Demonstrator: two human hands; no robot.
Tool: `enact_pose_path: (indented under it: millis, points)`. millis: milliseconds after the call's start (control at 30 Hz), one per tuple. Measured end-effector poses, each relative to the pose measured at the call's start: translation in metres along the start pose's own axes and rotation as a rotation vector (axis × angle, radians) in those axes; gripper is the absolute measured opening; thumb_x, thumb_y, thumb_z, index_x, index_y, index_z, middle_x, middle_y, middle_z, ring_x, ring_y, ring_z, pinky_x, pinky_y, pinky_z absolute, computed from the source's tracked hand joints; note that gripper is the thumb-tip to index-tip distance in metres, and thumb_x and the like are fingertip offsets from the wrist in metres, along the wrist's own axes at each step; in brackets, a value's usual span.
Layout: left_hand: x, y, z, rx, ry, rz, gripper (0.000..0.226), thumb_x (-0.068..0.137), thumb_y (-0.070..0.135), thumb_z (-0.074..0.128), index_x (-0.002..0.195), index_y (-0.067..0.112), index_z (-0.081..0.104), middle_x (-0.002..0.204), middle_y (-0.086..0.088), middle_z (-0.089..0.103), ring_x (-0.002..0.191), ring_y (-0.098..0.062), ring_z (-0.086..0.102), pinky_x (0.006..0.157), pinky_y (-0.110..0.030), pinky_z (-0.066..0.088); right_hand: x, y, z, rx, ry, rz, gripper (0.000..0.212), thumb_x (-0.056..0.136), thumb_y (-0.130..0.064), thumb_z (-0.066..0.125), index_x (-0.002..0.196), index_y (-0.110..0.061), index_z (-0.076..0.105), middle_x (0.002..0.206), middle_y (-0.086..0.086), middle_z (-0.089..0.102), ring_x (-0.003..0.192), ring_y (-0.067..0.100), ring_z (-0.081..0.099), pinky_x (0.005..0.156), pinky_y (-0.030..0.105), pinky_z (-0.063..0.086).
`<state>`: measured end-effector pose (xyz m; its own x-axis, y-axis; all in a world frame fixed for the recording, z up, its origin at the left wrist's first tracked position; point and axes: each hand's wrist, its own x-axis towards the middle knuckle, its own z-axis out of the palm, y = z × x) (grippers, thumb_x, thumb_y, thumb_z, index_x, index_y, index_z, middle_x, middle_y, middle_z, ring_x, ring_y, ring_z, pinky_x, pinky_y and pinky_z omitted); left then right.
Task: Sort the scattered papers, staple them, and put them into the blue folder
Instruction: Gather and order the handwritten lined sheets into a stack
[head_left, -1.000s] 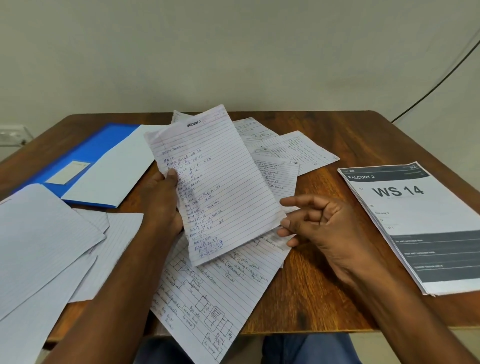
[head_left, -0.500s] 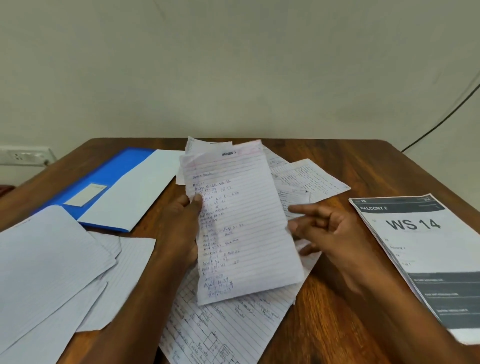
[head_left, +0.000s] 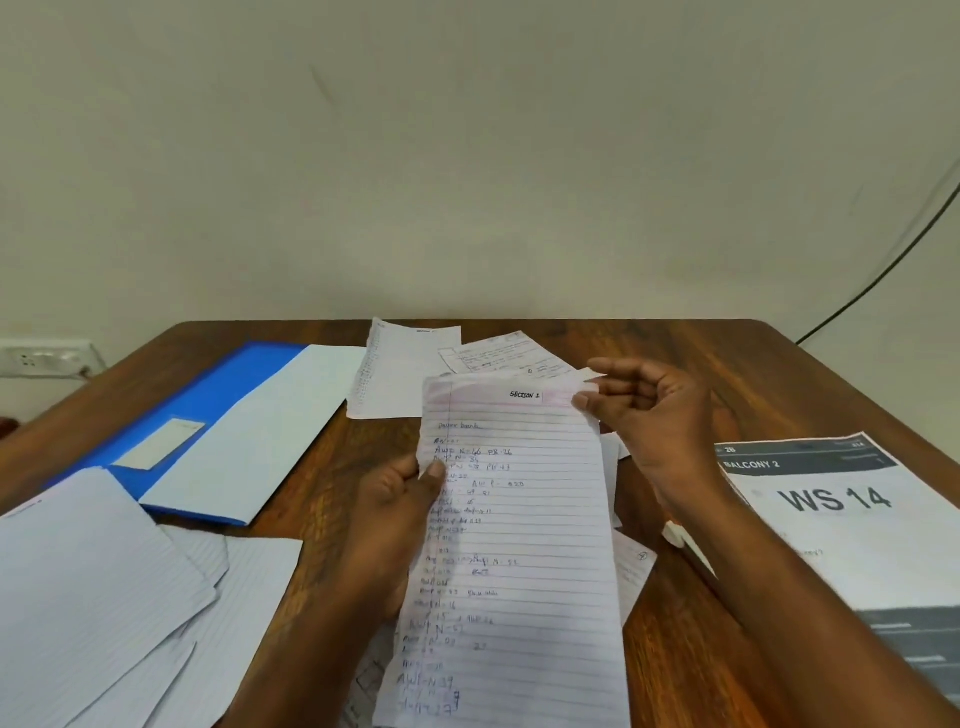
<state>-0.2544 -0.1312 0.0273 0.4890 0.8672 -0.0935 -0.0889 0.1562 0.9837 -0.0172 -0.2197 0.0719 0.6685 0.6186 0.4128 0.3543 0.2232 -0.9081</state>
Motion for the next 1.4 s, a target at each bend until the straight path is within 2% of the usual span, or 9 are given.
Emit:
enact_pose_path:
  millis: [167, 400, 600, 700, 767, 867, 1067, 1233, 1400]
  points:
    - [0.0, -0.002, 0.002, 0.012, 0.01, 0.015, 0.023, 0.108, 0.014, 0.054, 0.12, 0.007, 0.072, 0.109, -0.01, 0.081, 0.098, -0.029, 0.079, 0.078, -0.039, 0.065, -0.004, 0.012, -0.005, -0.022, -0.005, -0.086, 0.033, 0.071, -0.006, 0.092, 0.099, -0.017, 0.08, 0.089, -0.002, 0.08, 0.081, 0.016, 0.077, 0.072, 0.027, 0.064]
    - [-0.001, -0.001, 0.004, -0.008, 0.009, -0.002, 0.021, 0.108, 0.014, 0.055, 0.118, 0.007, 0.072, 0.108, -0.011, 0.081, 0.096, -0.03, 0.079, 0.073, -0.036, 0.066, -0.002, 0.016, -0.009, 0.036, -0.01, -0.075, 0.024, 0.077, -0.006, 0.088, 0.095, -0.019, 0.079, 0.09, -0.003, 0.081, 0.081, 0.019, 0.078, 0.069, 0.032, 0.065]
    - [0.002, -0.005, 0.002, -0.03, 0.009, -0.01, 0.022, 0.108, 0.013, 0.055, 0.12, 0.006, 0.072, 0.11, -0.013, 0.08, 0.098, -0.031, 0.079, 0.077, -0.039, 0.066, -0.001, 0.019, -0.009, 0.053, -0.014, -0.047, 0.022, 0.09, -0.002, 0.077, 0.097, -0.023, 0.079, 0.095, -0.005, 0.081, 0.085, 0.019, 0.077, 0.071, 0.035, 0.066]
    - [0.003, -0.008, 0.002, -0.057, -0.006, -0.019, 0.025, 0.108, 0.013, 0.054, 0.124, 0.005, 0.071, 0.116, -0.015, 0.079, 0.105, -0.035, 0.077, 0.095, -0.051, 0.06, -0.001, 0.021, -0.011, 0.008, -0.035, -0.054, 0.023, 0.094, -0.006, 0.073, 0.103, -0.026, 0.078, 0.096, -0.01, 0.08, 0.087, 0.014, 0.077, 0.071, 0.028, 0.065]
    - [0.003, -0.009, 0.002, -0.071, -0.011, -0.015, 0.026, 0.108, 0.011, 0.053, 0.125, 0.003, 0.07, 0.117, -0.017, 0.078, 0.107, -0.036, 0.076, 0.1, -0.054, 0.057, -0.002, 0.023, -0.011, -0.054, -0.098, -0.061, 0.024, 0.091, -0.013, 0.077, 0.11, -0.029, 0.078, 0.099, -0.017, 0.078, 0.091, 0.009, 0.075, 0.075, 0.026, 0.063]
    - [0.003, -0.01, 0.003, -0.071, -0.016, -0.003, 0.025, 0.108, 0.01, 0.053, 0.125, 0.003, 0.07, 0.117, -0.016, 0.078, 0.108, -0.035, 0.076, 0.1, -0.054, 0.058, -0.004, 0.025, -0.008, -0.173, -0.151, -0.084, 0.032, 0.085, -0.019, 0.083, 0.114, -0.031, 0.077, 0.105, -0.023, 0.075, 0.091, 0.005, 0.07, 0.077, 0.025, 0.062]
    - [0.004, -0.01, 0.003, -0.056, -0.04, 0.007, 0.026, 0.108, 0.009, 0.052, 0.128, 0.005, 0.068, 0.119, -0.012, 0.078, 0.11, -0.03, 0.076, 0.093, -0.045, 0.062, -0.004, 0.024, -0.007, -0.133, -0.197, -0.06, 0.044, 0.075, -0.033, 0.081, 0.119, -0.027, 0.077, 0.116, -0.014, 0.075, 0.103, 0.011, 0.073, 0.084, 0.037, 0.065]
    - [0.004, -0.01, 0.004, -0.021, -0.045, 0.011, 0.027, 0.109, 0.009, 0.05, 0.129, 0.007, 0.069, 0.118, -0.008, 0.079, 0.109, -0.026, 0.077, 0.09, -0.04, 0.062, -0.002, 0.024, -0.008, -0.159, -0.215, -0.03, 0.041, 0.071, -0.035, 0.082, 0.111, -0.025, 0.08, 0.116, -0.012, 0.077, 0.102, 0.007, 0.074, 0.087, 0.043, 0.064]
    - [0.003, -0.009, 0.004, -0.01, -0.06, 0.018, 0.026, 0.109, 0.009, 0.051, 0.127, 0.007, 0.069, 0.116, -0.008, 0.08, 0.107, -0.025, 0.077, 0.085, -0.035, 0.063, -0.002, 0.022, -0.007, -0.151, -0.241, -0.011, 0.047, 0.07, -0.037, 0.084, 0.116, -0.028, 0.078, 0.12, -0.013, 0.075, 0.104, 0.007, 0.073, 0.086, 0.039, 0.064]
